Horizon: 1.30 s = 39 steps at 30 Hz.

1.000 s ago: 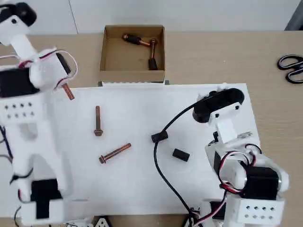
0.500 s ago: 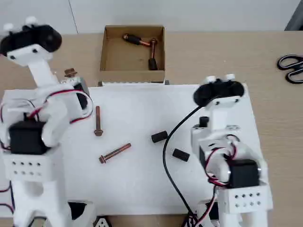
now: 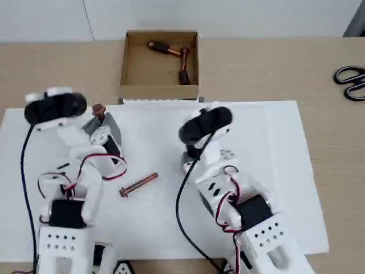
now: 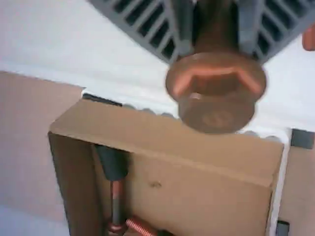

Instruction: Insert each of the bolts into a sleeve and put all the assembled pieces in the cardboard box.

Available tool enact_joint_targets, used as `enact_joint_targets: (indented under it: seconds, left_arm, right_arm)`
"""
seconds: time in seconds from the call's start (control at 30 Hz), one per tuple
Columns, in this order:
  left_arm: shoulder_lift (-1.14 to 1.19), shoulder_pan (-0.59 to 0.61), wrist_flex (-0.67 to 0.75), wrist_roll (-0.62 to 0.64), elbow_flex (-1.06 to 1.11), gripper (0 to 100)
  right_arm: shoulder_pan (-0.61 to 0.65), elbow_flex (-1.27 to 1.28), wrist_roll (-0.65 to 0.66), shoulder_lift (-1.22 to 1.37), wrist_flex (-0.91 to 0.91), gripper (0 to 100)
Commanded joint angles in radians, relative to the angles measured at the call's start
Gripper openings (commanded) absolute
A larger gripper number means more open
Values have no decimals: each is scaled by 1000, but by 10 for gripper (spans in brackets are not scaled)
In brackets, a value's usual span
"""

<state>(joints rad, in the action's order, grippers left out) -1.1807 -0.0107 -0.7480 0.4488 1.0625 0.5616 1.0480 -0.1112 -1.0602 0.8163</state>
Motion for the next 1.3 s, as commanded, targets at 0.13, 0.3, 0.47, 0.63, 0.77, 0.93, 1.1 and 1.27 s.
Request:
enact_joint_targets:
  seconds: [0.13,0.3,0.47,0.63,0.77,0.93,1.1,1.27]
  left_arm:
    - [-219,-5,115,69,240,6]
    - [-321,-32,110,133,283,6]
    - [-393,-140,71,146,315,6]
    - [-453,-195,51,147,315,6]
    - [-509,-199,48,147,315,6]
    - [-577,-196,51,147,314,6]
    - [-624,-196,51,147,311,6]
    - [-628,-198,44,147,315,6]
  right_arm:
    - [116,106,63,-13,-223,4]
    - [156,135,98,-13,-314,4]
    - [209,195,104,-13,-395,4]
    - [259,206,104,-13,-421,4]
    - [263,206,107,-13,-421,4]
    - [272,206,167,-13,-418,4]
    - [274,206,167,-13,-415,4]
    - [274,203,169,-13,-420,4]
